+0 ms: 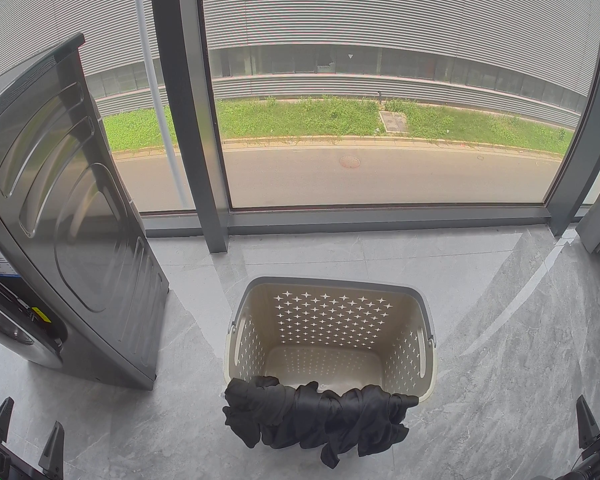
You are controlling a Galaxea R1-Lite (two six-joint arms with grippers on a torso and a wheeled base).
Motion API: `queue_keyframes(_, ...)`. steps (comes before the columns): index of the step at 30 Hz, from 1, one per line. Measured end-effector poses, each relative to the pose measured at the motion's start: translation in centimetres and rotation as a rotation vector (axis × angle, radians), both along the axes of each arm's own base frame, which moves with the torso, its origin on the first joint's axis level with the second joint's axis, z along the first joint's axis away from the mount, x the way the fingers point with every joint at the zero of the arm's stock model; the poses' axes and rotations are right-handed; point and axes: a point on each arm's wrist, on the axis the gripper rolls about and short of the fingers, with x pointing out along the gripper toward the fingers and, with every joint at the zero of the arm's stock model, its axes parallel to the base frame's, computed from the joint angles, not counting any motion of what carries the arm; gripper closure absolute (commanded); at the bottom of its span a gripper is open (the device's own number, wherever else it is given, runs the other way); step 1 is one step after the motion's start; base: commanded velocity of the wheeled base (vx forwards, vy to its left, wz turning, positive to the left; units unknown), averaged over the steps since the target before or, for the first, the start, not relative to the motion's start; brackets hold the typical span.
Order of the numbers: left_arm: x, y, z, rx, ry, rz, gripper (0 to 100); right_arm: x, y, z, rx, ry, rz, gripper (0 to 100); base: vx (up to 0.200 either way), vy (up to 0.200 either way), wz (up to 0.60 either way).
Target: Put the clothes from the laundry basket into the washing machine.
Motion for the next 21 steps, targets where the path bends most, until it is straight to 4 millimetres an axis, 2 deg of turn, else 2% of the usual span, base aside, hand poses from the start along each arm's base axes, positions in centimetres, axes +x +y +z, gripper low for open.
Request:
queue_keyframes(12, 0.00, 0.00, 0.00, 0.000, 0.000, 0.001, 0, 0.00, 0.00, 0.00, 0.000, 0.000, 0.000, 0, 0.000, 0.000, 0.00)
queue_keyframes(21, 0.00, 0.00, 0.00, 0.000, 0.000, 0.000, 0, 0.00, 0.00, 0.00, 0.000, 0.000, 0.000, 0, 0.200, 0.000, 0.00)
